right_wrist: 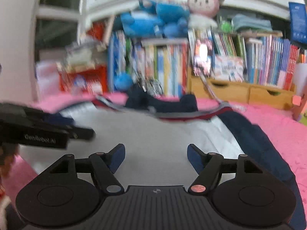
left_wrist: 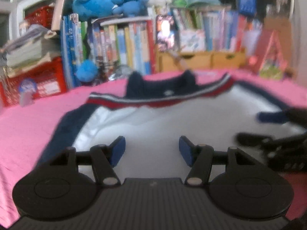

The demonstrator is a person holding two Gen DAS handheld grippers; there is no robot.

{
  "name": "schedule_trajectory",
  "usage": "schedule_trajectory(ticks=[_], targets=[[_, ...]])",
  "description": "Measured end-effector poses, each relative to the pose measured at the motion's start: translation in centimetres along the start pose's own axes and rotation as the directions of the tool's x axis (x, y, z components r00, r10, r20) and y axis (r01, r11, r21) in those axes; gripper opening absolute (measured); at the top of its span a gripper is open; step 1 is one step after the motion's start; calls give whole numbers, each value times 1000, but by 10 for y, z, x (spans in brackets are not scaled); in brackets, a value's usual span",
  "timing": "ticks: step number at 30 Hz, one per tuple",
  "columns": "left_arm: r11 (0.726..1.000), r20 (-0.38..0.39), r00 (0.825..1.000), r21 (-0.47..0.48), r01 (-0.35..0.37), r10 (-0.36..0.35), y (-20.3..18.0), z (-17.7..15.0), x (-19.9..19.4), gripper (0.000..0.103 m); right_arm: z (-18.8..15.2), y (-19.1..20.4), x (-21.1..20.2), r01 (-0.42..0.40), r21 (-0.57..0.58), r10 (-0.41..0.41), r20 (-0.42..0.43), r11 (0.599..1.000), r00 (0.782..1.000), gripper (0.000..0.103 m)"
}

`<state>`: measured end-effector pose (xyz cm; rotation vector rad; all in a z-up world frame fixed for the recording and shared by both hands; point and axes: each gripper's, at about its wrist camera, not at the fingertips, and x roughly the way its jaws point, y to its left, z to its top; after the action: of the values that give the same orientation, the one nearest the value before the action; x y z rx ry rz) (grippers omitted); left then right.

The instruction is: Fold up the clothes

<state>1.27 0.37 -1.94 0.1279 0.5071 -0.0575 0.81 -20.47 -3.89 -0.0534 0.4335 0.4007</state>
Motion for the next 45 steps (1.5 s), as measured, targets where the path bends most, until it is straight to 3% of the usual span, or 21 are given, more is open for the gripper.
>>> schedule_trajectory(ticks=[3,8,11,29,33,35,36,38,41,42,44,45], targets=[[999,-20,998,8,-53,54,17,-11,8,63,1,-9,13,55,40,-52,-84,998,995,72],[995,-39,999,-96,-8,4,53,-15,6,70,-2,-43,14,191,75,-179,-150,979,972,70],[996,-46,999,-91,-6,2,52,-15,5,70,-6,-55,9,254,92,-238,-152,963,959,70],[992,-59,997,-120,32,-39,59,-13,10,74,-2,-47,14,275,20,-268,-159,961,950,83],[991,-59,997,-129,40,-48,61,-14,11,74,-3,-47,15,415,-186,-439,-110,891,892,83],[990,-59,997,-135,45,-53,62,-14,11,74,-9,-53,19,567,-316,-607,-35,761,794,84],[989,-59,997,-138,47,-55,63,-14,11,74,-11,-64,20,608,-333,-652,-27,720,758,84],[989,-60,996,-142,52,-61,63,-13,11,75,-5,-81,15,634,-268,-670,-67,726,739,81],[989,-62,996,-141,54,-63,63,-13,11,76,7,-82,3,655,-184,-670,-27,733,742,78],[989,-63,996,-140,53,-62,63,-12,11,76,12,-77,-2,626,-155,-635,-7,764,773,78],[989,-64,996,-138,52,-61,63,-12,11,76,21,-67,-9,458,-72,-459,6,886,888,78],[989,-64,996,-136,51,-61,62,-12,11,76,25,-60,-5,361,-59,-362,-6,931,932,80]])
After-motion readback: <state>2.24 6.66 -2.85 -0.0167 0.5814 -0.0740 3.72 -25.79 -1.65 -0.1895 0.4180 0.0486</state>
